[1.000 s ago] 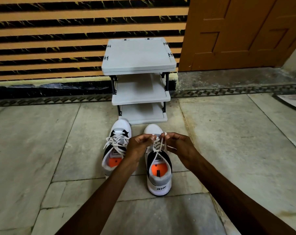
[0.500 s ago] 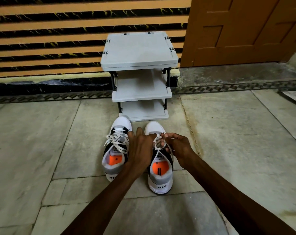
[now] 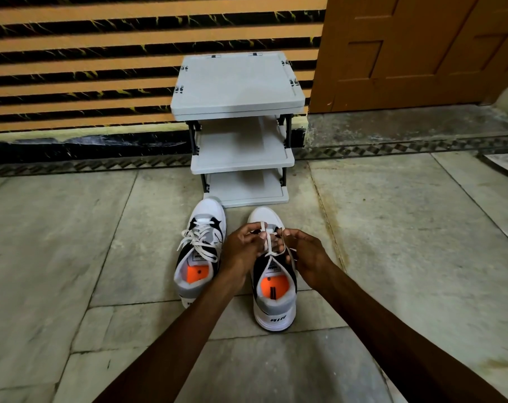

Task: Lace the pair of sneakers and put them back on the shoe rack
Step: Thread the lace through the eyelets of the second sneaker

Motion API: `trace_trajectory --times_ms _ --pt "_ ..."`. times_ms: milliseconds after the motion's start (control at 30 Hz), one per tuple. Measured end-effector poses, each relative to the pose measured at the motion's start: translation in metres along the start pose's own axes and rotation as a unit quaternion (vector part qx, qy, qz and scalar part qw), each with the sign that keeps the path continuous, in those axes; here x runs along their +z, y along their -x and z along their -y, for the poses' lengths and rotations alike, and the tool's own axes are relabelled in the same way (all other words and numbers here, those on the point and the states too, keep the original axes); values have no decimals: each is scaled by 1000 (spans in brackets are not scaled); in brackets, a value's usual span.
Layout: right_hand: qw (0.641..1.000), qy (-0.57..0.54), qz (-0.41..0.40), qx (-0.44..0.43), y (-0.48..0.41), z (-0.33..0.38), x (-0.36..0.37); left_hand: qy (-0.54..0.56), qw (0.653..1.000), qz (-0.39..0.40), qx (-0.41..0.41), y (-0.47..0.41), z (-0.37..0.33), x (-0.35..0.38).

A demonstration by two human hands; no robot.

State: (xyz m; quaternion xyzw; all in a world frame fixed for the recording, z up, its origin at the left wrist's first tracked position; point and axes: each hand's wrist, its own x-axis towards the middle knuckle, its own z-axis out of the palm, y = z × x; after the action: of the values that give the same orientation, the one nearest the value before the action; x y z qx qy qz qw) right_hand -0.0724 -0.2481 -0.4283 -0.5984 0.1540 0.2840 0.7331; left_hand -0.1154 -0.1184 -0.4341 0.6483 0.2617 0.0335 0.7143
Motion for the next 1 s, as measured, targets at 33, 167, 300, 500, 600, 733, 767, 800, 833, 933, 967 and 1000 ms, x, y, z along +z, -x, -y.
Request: trace_trajectory --times_ms 33,167,300,500,600,733,767,800,833,933,967,1000 --pt "1000 16 -4 -5 0 1 1 5 1000 17 5 0 0 0" --pt "998 60 -3 -20 -2 2 3 -5 998 69 3 -2 -3 -1" --pt "996 80 -9 -29 -8 -1 -1 -69 993 86 32 -10 2 -8" --pt "997 61 -42 -14 -13 -8 -10 -133 982 109 72 -14 9 -22" --pt "995 80 -43 -28 -13 -7 -8 -167 974 114 100 -13 5 -21" --pt "985 155 -15 -80 -11 1 -4 -241 952 112 154 -9 1 -18" --pt "981 172 1 -83 -11 4 -4 -265 942 116 170 -7 0 -17" --pt "979 188 20 -82 -10 6 -5 -287 932 123 182 -5 0 -18" --pt "976 200 40 -78 -11 9 -6 -308 923 128 191 -4 1 -18" --pt "972 213 82 -46 -14 14 -6 -347 904 132 211 -2 1 -17" --pt "974 205 88 -31 -15 15 -5 -357 899 127 219 -1 0 -17" --pt "978 186 91 -16 -16 14 -4 -364 894 124 231 -1 0 -17"
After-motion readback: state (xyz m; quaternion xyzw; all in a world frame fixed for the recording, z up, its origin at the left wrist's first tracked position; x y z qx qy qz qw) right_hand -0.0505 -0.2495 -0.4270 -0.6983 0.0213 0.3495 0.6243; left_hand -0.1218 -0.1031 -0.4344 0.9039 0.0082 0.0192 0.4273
